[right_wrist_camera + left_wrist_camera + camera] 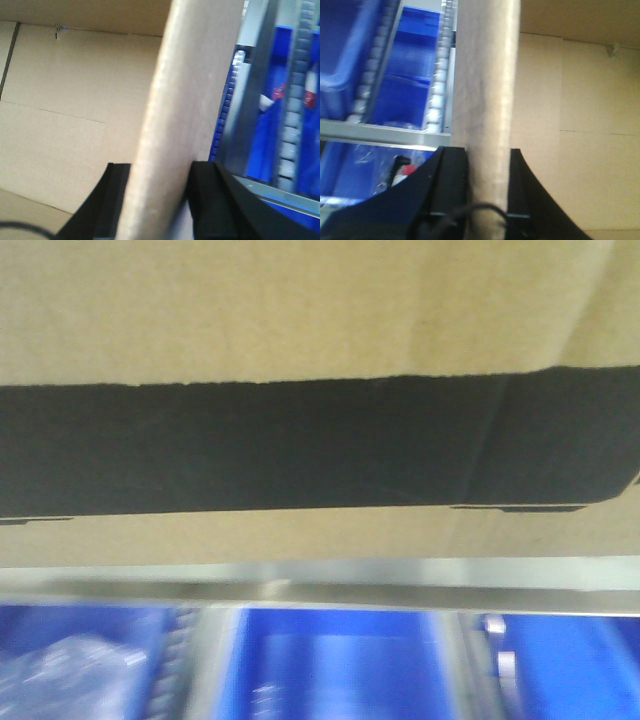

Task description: Grab box from left shelf to table start

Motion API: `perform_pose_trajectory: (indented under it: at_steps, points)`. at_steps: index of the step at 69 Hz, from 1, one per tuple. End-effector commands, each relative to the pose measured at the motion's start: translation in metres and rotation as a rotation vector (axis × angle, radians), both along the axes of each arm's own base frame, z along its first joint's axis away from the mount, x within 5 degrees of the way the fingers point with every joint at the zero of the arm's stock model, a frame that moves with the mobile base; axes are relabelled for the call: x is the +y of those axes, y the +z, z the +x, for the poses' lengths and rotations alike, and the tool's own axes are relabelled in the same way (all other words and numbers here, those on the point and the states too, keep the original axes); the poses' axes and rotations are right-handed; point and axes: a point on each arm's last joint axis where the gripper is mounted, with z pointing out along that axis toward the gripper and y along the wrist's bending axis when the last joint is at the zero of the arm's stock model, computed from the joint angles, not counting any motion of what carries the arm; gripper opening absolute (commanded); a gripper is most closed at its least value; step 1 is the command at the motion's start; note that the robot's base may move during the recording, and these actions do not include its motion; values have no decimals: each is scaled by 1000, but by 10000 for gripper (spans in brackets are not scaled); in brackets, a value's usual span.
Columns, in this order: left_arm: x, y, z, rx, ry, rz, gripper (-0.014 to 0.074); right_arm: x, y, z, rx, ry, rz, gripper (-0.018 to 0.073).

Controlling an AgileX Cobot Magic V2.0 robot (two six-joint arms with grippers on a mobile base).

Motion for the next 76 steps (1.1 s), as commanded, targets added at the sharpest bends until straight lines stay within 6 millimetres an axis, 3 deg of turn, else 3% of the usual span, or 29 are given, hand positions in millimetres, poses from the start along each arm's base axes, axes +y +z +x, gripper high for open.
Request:
perform_pose_trajectory:
  at_steps: [1,76]
  points:
    - [-3,29,-1,-220,0,-125,-104,0,18,-1,-136,8,28,69]
    - [-3,29,-1,-220,0,-125,-104,0,18,-1,-136,8,28,69]
